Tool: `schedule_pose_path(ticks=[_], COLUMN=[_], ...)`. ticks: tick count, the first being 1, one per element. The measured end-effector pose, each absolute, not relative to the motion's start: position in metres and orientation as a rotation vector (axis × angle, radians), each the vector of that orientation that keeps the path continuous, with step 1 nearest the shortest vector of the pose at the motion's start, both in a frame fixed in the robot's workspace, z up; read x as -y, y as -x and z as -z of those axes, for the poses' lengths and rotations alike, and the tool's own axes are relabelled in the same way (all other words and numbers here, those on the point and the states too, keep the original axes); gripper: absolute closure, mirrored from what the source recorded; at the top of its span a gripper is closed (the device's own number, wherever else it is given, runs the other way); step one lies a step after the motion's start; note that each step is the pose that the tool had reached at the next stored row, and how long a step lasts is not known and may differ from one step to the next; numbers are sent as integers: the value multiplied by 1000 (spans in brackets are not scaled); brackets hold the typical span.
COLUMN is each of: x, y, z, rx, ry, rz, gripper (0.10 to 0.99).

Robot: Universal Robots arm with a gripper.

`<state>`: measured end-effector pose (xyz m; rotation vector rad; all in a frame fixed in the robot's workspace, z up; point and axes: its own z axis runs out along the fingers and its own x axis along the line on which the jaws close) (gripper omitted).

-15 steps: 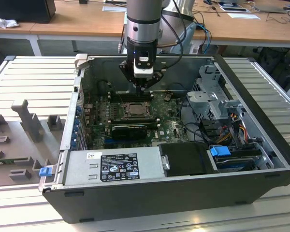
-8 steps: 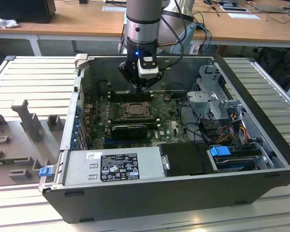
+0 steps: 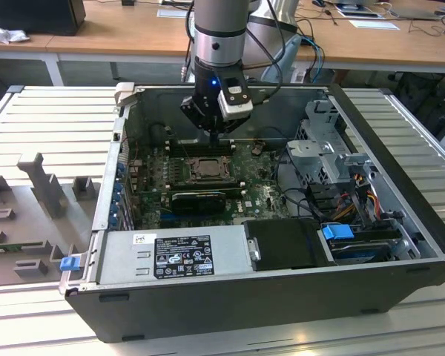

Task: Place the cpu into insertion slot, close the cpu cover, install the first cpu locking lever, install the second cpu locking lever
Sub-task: 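Install the first cpu locking lever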

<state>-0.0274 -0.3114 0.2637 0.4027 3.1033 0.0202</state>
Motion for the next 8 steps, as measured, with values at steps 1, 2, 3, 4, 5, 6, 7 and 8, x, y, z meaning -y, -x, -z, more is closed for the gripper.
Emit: schedule_pose_path(ticks=[1, 2, 3, 4, 5, 6, 7, 8], x=[311, 311, 311, 311, 311, 311, 311, 311], y=[27, 27, 27, 27, 27, 27, 27, 27], z=[-264, -264, -264, -264, -264, -264, -264, -264], rx=[-3107, -3110, -3112, -3115, -3116, -3118, -3119, -3121], ry=[-374, -353, -331, -306, -292, -277, -264, -240], rz=[-20, -20, -21, -21, -21, -21, -21, -21], gripper=[980, 980, 980, 980, 980, 980, 980, 980])
